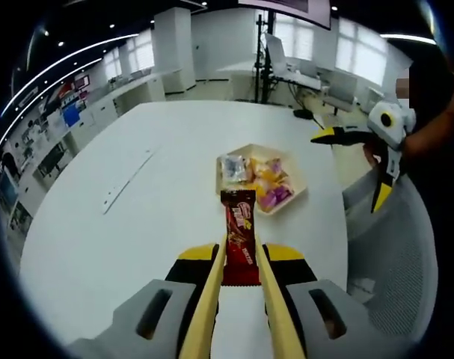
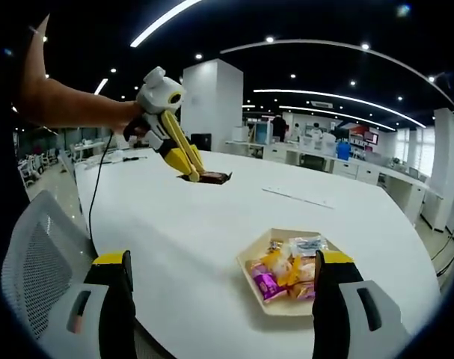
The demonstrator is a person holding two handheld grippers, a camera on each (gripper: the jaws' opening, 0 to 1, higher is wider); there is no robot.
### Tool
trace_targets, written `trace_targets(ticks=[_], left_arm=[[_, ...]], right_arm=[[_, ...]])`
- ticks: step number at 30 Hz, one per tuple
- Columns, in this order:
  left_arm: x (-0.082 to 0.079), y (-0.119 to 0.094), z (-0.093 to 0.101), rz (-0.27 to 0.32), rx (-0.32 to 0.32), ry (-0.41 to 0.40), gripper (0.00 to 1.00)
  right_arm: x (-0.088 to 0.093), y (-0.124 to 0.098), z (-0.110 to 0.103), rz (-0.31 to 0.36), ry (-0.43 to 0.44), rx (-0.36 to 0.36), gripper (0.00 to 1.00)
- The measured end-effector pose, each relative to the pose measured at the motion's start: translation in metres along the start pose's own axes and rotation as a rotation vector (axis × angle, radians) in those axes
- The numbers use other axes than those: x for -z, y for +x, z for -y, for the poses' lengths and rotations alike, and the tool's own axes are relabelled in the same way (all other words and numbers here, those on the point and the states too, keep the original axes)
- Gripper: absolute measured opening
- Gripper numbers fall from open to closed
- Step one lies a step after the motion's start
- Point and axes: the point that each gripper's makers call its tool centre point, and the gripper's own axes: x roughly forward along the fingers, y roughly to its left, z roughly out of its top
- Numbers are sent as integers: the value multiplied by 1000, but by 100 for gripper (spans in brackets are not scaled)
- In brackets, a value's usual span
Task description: Place the target food into the container with the food tongs after gripping and lifting it, then release it inside without dropping or visibly crushing the food.
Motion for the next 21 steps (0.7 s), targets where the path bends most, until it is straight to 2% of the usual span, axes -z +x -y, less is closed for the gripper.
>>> trace_targets(ticks=[5,14,21], left_arm=[[-14,11,3,8,7,12,19],[-29,42,1,8,10,36,19],[-54,69,4,15,30,58,19]], right_arm=[[0,0,0,-2,1,1,100],[1,-1,2,-2,6,10,99],[-1,-1,0,1,-23,10,100]])
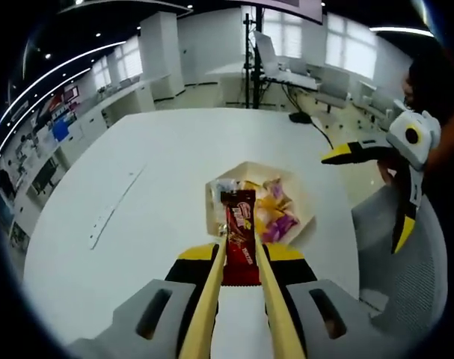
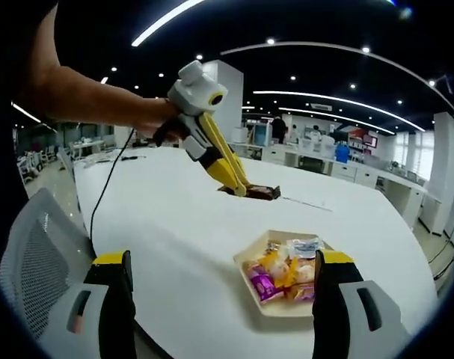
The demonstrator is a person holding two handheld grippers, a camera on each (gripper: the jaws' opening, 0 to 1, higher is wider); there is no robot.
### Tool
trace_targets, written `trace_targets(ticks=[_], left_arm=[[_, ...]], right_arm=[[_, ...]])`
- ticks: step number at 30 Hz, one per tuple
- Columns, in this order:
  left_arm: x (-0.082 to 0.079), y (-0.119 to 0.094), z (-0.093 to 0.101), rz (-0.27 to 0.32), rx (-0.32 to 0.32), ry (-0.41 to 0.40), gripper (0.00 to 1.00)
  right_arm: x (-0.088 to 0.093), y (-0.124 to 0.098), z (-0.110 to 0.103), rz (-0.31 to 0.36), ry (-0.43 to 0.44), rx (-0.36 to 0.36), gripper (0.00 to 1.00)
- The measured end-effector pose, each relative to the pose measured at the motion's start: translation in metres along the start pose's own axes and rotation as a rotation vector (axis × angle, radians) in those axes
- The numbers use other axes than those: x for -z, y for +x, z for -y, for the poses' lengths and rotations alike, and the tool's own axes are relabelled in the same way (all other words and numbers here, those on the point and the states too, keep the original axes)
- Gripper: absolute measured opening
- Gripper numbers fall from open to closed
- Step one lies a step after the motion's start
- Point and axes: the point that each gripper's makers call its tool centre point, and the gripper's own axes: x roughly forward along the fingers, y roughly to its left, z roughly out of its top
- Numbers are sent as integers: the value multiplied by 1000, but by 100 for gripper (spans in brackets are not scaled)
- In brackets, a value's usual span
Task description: Place the target food into the container with the food tongs after gripping and lifting it, then release it inside without dropping or visibly crushing the food.
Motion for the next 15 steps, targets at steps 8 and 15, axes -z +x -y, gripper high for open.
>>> trace_targets(ticks=[8,15], left_arm=[[-19,24,2,-8,29,30,19],[-31,36,-1,-9,28,36,19]], right_arm=[[-1,-1,4,8,15,15,99],[-2,0,4,9,12,16,99]])
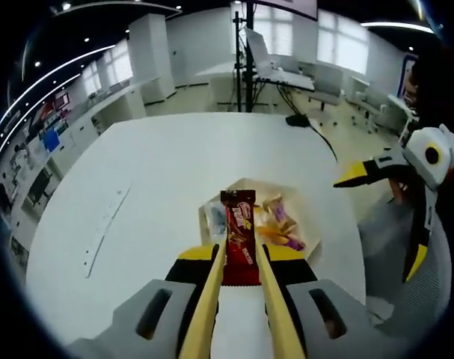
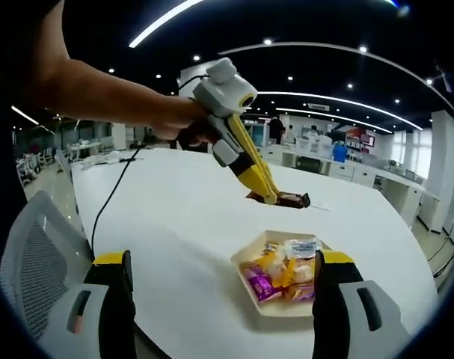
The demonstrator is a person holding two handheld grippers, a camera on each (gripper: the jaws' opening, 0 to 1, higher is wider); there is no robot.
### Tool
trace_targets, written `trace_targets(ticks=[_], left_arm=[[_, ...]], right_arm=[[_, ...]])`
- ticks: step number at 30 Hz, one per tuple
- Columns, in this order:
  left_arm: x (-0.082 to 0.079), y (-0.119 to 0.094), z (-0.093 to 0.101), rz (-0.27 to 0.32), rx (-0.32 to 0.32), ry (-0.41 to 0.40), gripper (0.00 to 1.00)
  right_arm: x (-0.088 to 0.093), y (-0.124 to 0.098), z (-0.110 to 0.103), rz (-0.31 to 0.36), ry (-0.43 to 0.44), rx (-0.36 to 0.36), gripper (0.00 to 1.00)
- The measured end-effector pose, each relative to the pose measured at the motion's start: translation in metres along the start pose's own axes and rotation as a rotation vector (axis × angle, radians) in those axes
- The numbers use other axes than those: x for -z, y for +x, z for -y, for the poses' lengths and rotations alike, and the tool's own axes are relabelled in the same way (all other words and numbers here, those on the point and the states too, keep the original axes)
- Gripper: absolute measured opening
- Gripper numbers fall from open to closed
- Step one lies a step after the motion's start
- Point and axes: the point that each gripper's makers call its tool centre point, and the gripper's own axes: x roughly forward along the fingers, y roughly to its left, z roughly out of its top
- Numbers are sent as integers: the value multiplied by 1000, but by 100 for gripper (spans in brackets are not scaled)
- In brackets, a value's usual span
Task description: Place the target food into the container with the food tongs after gripping and lifting it, then release it inside without dropping or visibly crushing the food.
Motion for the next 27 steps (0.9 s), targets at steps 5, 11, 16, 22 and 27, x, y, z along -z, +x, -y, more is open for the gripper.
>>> trace_targets(ticks=[5,11,16,22,27], left_arm=[[-8,7,-1,14,-3,6,19],[-12,9,-3,12,-6,7,19],[-14,13,-5,18,-12,-2,19],[-17,16,-6,25,-24,1,19],[-14,23,-6,18,-17,-3,20]], right_arm=[[0,0,0,2,7,2,99],[0,0,0,3,9,5,99],[-1,0,1,3,10,6,99],[-1,0,0,3,11,4,99],[-1,0,1,3,15,8,99]])
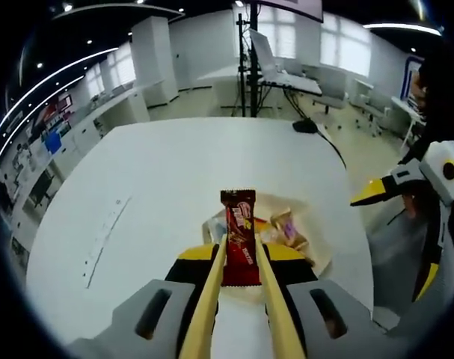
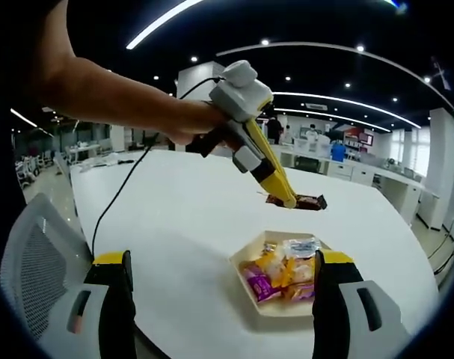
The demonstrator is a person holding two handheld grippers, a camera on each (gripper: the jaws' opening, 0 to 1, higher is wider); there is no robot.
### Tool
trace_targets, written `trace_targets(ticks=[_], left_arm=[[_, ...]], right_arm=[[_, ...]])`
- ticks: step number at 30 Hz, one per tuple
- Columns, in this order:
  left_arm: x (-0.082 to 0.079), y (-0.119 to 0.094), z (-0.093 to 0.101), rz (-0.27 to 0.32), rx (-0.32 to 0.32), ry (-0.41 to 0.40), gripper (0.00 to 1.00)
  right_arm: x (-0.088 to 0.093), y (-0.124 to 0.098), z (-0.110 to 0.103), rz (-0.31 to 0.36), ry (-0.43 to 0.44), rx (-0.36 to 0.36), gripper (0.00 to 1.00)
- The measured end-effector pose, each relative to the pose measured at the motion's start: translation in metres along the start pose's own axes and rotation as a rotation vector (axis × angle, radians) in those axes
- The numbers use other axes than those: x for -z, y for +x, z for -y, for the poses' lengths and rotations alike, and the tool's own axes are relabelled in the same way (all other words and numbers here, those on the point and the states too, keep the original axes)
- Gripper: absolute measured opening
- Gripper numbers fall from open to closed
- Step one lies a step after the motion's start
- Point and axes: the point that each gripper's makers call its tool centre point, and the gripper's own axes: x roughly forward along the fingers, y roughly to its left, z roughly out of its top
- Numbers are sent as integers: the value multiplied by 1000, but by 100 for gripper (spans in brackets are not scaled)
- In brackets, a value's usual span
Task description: Place the target food into the container with the food tongs after gripping and lifting it, then release it inside without dropping or visibly crushing the food.
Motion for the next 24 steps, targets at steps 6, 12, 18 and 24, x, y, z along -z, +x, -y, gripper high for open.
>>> trace_targets(ticks=[6,12,18,24], left_arm=[[4,6,0,63,-7,30,25],[-4,-4,-4,102,-16,46,26],[-2,-15,-7,131,-7,15,26],[-7,-31,-11,183,-19,4,26]], right_arm=[[0,0,1,-1,-5,6,99],[1,1,0,-4,2,-4,99],[2,2,-1,-9,-1,-9,99],[2,2,-1,-11,-4,-7,99]])
